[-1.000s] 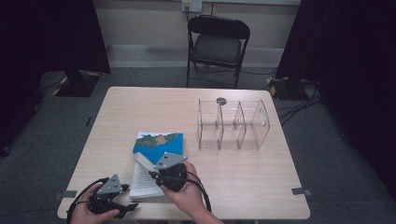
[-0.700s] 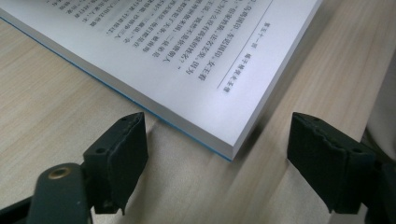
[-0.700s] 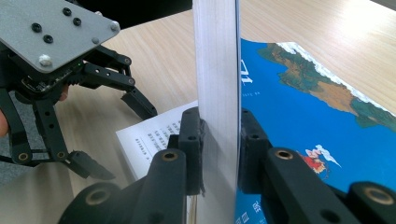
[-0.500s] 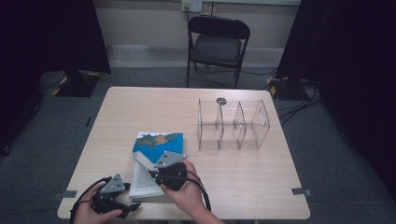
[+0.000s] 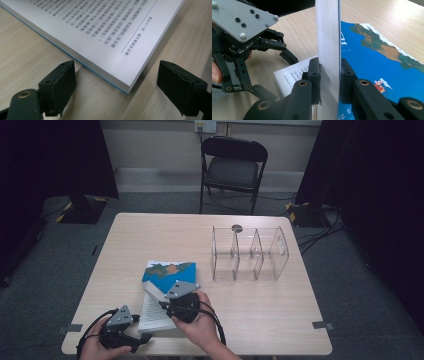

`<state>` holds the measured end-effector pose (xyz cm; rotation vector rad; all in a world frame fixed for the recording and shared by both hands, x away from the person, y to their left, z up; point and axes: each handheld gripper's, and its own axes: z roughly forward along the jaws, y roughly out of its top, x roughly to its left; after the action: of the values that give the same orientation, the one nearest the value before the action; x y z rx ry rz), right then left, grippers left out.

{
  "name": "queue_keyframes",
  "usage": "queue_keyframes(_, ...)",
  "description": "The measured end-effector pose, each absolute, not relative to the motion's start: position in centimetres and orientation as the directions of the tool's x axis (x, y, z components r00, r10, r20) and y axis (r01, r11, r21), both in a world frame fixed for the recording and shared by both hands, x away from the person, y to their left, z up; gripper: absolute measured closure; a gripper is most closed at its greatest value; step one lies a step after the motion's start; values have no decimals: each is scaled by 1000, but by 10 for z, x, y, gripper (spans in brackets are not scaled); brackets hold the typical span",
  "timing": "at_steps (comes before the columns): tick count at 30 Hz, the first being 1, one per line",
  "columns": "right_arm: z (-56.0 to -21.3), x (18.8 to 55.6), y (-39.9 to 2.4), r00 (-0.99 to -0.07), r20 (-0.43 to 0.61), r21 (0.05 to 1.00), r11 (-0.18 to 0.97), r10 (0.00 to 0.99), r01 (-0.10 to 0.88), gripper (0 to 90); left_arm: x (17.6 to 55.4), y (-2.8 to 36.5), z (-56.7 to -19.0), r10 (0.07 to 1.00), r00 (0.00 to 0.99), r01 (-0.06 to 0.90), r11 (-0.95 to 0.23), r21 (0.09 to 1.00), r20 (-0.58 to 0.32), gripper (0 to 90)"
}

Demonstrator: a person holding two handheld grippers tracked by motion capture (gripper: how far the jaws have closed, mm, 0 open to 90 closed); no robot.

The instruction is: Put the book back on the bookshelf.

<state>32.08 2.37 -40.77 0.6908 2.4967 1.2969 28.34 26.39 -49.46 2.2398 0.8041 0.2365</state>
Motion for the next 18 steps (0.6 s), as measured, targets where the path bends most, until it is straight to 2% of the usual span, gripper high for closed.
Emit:
queue_keyframes(6,-407,321,24,-857,1,817,494,515,298,759,283,262,-495,613,790,446,-570,690,-4,159)
queue_keyframes(12,-406,321,24,-855,6,818,489,519,302,759,285,260,-495,636,772,462,-553,693,-7,188)
queue_keyframes(15,-405,322,24,-852,13,820,482,523,308,759,286,261,-494,653,758,471,-538,699,-8,239)
queue_keyframes(18,-405,322,24,-853,9,820,484,522,305,759,287,261,-494,656,755,477,-537,695,-11,240)
